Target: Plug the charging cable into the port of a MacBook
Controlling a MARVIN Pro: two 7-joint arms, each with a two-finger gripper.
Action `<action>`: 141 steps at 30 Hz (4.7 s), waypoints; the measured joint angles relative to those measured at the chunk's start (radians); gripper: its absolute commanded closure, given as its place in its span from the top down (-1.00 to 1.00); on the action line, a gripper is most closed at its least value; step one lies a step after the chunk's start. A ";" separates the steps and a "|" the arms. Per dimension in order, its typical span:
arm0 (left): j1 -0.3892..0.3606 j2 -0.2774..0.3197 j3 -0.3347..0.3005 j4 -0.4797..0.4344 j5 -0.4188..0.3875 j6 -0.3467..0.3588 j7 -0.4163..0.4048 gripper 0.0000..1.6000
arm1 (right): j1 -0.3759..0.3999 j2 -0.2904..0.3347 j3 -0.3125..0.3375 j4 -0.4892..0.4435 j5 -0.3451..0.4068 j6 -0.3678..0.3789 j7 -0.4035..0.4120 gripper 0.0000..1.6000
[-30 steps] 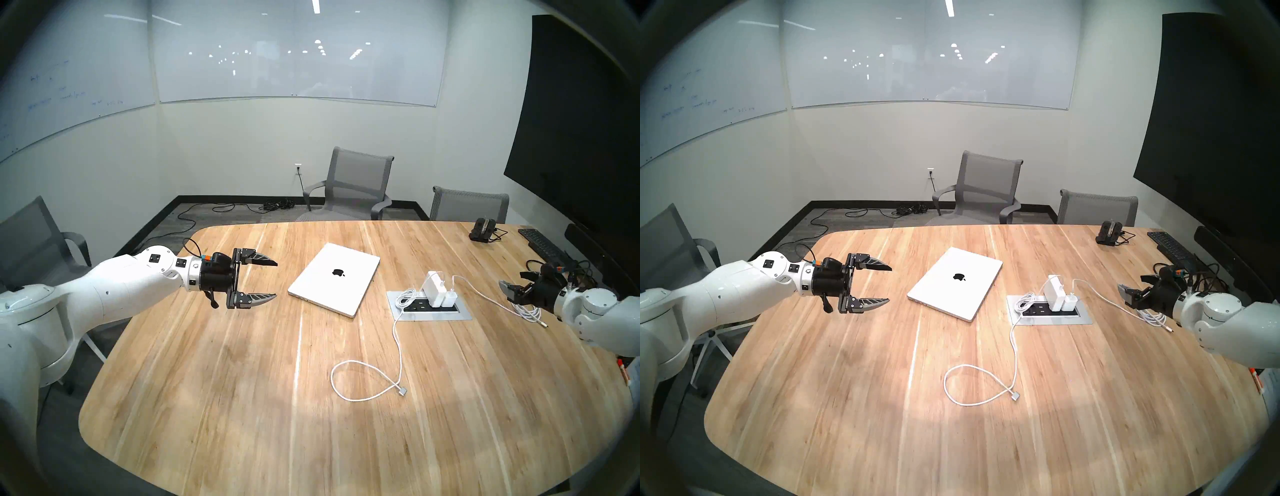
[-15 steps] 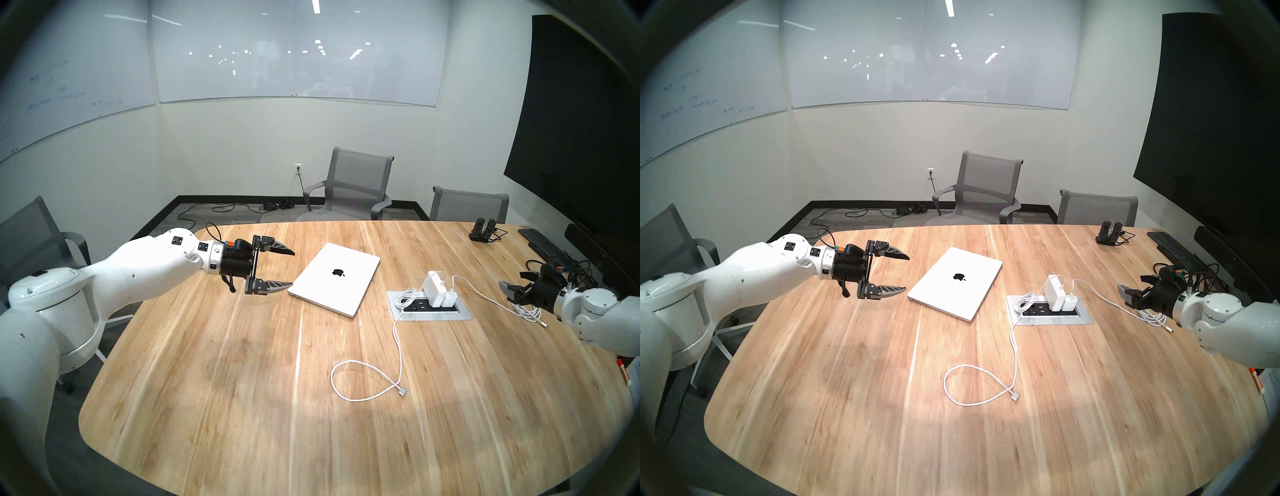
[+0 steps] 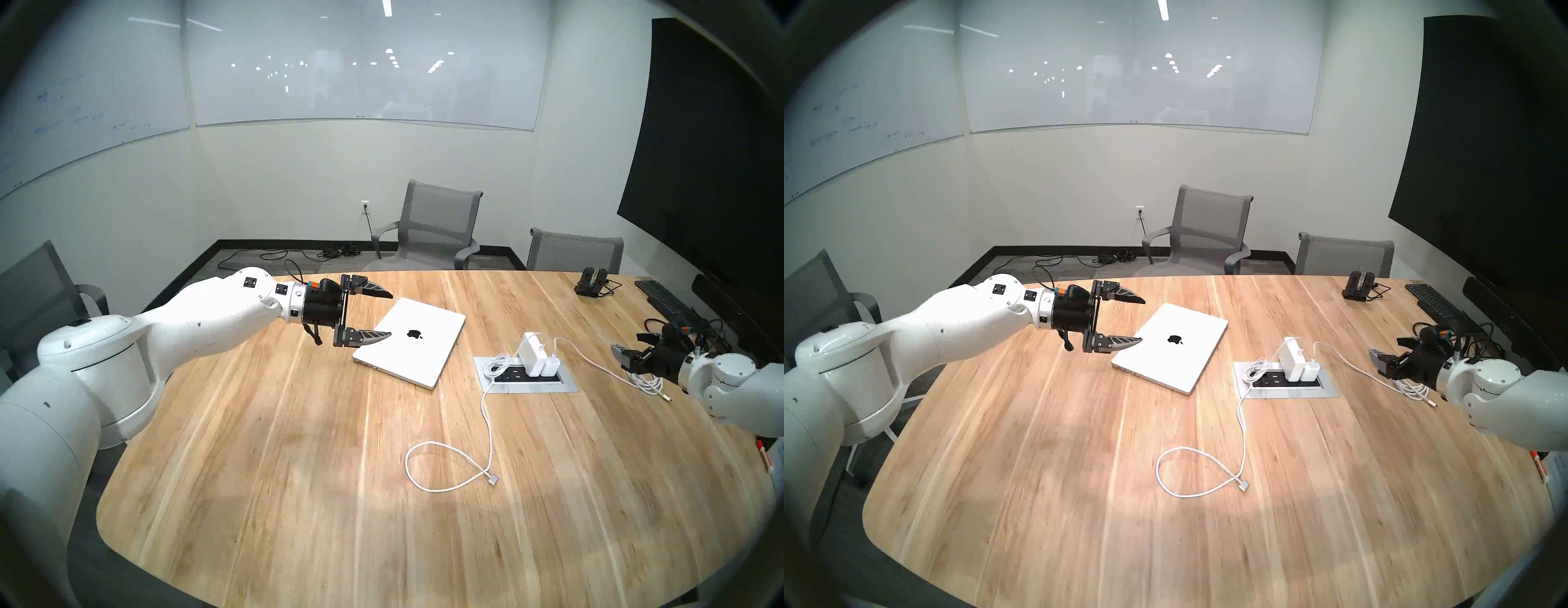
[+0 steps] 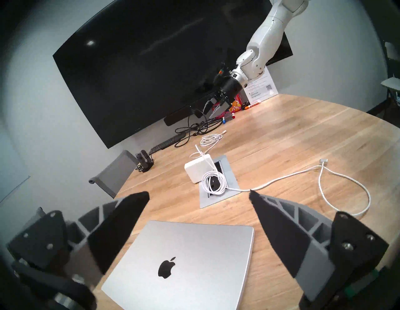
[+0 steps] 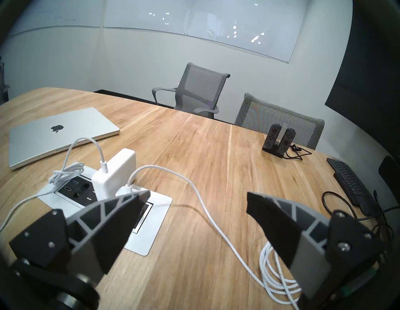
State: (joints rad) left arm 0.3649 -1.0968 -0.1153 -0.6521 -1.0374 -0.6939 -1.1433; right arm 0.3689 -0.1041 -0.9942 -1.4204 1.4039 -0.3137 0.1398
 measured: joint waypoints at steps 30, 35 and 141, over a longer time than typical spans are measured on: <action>-0.002 -0.176 0.043 0.038 -0.021 -0.029 0.031 1.00 | -0.001 -0.001 0.000 0.000 0.001 0.000 0.000 1.00; -0.002 -0.207 0.057 0.046 -0.020 -0.019 0.024 1.00 | -0.001 0.000 0.000 0.000 0.001 0.000 0.000 1.00; -0.118 -0.073 0.186 -0.461 0.275 0.338 0.027 1.00 | -0.001 0.000 0.000 0.000 0.000 0.000 0.000 1.00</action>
State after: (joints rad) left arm 0.2472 -1.1695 0.0704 -1.1129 -0.7620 -0.3562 -1.1161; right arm 0.3683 -0.1045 -0.9940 -1.4203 1.4038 -0.3138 0.1402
